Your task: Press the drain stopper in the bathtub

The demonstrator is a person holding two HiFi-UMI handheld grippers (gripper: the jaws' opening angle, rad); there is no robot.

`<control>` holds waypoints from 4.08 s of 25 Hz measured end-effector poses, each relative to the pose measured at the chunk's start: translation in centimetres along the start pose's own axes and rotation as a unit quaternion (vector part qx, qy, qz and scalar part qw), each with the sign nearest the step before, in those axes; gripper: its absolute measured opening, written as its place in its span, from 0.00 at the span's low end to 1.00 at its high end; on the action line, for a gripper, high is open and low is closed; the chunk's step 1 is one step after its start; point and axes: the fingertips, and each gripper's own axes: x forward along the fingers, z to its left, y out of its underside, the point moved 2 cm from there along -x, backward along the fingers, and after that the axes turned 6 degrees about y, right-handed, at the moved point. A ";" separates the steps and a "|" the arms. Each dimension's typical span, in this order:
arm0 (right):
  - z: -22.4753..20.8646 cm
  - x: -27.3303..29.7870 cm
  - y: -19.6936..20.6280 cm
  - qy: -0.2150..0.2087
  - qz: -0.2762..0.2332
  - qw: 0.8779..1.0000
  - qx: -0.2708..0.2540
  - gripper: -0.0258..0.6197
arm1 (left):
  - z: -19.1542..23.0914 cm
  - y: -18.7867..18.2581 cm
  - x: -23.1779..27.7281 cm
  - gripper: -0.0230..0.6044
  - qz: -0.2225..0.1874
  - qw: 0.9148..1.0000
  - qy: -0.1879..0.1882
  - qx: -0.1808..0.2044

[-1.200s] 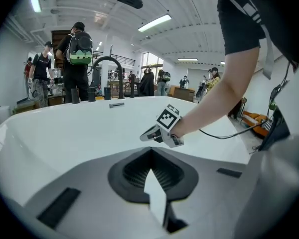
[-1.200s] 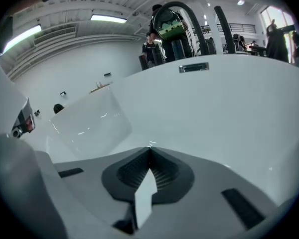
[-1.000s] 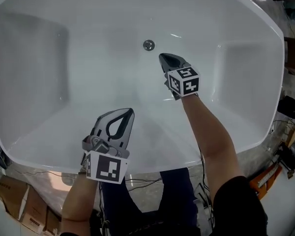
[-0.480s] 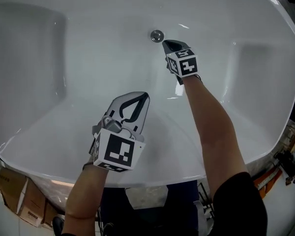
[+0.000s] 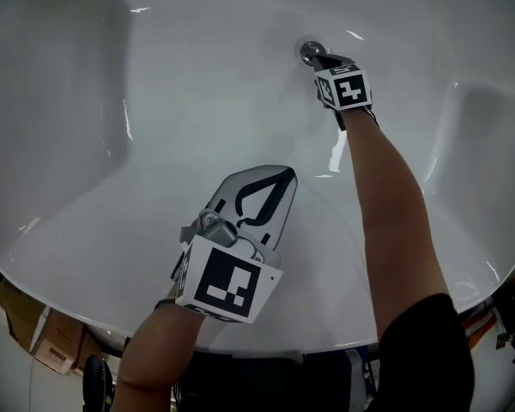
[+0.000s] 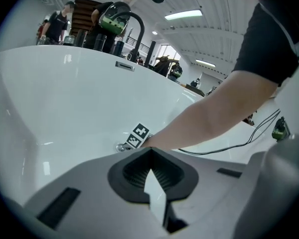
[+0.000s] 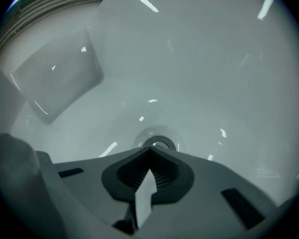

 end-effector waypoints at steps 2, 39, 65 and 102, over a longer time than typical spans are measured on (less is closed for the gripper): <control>-0.1 1.1 0.5 0.001 0.004 1.000 -0.002 0.06 | -0.2 -0.2 0.3 0.05 -0.003 1.000 0.001 0.003; -1.4 1.6 -1.1 0.027 0.035 0.997 0.066 0.06 | 1.5 -0.3 0.1 0.05 -0.007 0.999 -0.007 0.032; 10.4 -53.7 -10.7 -0.043 -0.293 0.939 0.173 0.06 | -11.3 -13.3 -19.8 0.05 -0.099 0.993 0.006 0.063; 18.6 -72.7 -10.6 -0.121 -0.402 0.892 0.171 0.06 | -23.7 -22.0 -24.6 0.05 -0.122 0.987 0.066 0.082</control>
